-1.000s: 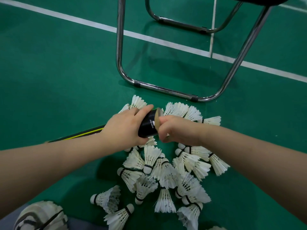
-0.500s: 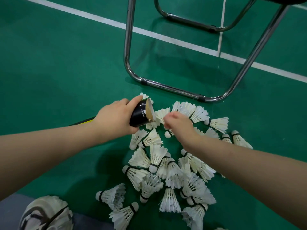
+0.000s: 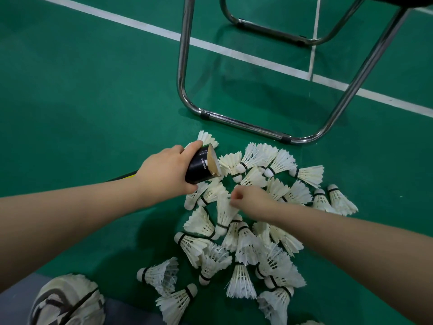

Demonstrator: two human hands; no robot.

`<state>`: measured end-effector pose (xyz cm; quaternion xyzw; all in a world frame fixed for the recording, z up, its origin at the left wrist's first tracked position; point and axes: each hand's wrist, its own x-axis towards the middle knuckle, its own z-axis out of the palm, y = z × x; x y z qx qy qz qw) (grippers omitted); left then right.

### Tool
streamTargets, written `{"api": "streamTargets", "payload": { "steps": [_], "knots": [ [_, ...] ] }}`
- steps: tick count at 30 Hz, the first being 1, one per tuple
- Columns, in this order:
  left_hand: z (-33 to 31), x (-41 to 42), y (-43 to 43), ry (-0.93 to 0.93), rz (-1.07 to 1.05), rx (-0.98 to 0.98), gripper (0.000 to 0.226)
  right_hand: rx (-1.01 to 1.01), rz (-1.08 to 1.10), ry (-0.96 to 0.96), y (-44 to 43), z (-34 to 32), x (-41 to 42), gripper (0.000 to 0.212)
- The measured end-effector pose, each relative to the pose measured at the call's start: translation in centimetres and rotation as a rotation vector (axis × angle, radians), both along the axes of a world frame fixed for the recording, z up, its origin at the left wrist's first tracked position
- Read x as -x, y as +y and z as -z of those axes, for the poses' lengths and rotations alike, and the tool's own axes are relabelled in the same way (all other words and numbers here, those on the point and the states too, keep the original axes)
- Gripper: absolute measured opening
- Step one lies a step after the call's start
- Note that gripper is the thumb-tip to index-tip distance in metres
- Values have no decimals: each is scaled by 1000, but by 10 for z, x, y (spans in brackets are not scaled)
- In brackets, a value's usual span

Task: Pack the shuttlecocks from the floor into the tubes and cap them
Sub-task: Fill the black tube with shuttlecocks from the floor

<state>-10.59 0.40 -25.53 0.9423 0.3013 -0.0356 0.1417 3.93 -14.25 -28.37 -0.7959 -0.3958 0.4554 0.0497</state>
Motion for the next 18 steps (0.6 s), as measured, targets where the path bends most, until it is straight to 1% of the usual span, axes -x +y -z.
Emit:
{"api": "streamTargets", "payload": {
  "steps": [3, 6, 8, 10, 13, 18],
  "knots": [
    [-2, -1, -3, 11, -2, 5, 89, -156, 203, 40, 3, -24, -19, 12],
    [-5, 0, -8, 25, -5, 28, 89, -369, 453, 51, -4, -52, -35, 17],
    [-6, 1, -13, 29, -1, 46, 89, -508, 573, 48, -9, -69, -36, 17],
    [-9, -1, -21, 27, 19, 66, 88, -563, 581, 65, -13, -81, -29, 16],
    [-13, -7, -33, -5, 71, 90, 91, -527, 498, 108, -17, -87, -7, 16],
    [-23, -11, -44, -51, 129, 65, 93, -496, 513, 165, -29, -97, 10, 17]
  ]
}}
